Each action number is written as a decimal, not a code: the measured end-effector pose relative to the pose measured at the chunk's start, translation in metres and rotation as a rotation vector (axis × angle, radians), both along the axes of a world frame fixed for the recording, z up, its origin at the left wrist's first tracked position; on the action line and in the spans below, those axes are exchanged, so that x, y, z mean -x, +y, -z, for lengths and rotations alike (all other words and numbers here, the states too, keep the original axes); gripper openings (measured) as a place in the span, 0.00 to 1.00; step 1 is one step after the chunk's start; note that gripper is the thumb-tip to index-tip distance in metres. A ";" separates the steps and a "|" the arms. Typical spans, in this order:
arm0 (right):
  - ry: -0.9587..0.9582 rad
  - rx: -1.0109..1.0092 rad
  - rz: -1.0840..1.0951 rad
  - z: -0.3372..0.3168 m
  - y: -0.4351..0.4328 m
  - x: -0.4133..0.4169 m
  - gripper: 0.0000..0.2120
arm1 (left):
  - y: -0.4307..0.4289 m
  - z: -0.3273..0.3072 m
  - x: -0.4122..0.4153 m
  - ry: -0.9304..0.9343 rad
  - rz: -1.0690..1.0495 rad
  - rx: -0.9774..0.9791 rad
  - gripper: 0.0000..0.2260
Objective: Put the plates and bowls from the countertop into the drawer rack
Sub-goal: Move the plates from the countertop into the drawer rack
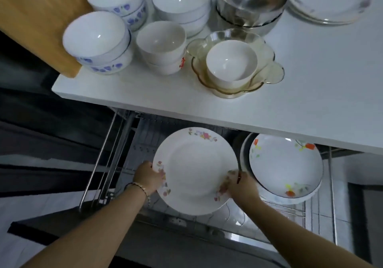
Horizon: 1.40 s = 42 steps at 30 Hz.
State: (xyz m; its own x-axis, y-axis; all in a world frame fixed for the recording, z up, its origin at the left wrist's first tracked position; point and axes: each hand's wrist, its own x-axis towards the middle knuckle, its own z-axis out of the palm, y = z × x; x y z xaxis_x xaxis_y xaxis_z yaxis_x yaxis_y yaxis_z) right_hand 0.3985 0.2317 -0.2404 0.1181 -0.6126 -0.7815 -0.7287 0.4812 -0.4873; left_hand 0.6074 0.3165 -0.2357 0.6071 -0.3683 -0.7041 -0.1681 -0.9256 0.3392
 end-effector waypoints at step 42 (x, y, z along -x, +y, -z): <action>0.244 -0.003 0.035 -0.014 -0.004 0.006 0.17 | -0.066 -0.008 0.026 0.152 0.676 -0.069 0.18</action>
State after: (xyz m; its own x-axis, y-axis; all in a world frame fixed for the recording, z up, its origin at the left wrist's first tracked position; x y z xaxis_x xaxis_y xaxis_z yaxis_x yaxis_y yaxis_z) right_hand 0.3921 0.2279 -0.2263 -0.0957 -0.6107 -0.7860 -0.8077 0.5091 -0.2973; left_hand 0.5815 0.2507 -0.2281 0.1534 -0.5822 -0.7984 -0.6705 -0.6549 0.3487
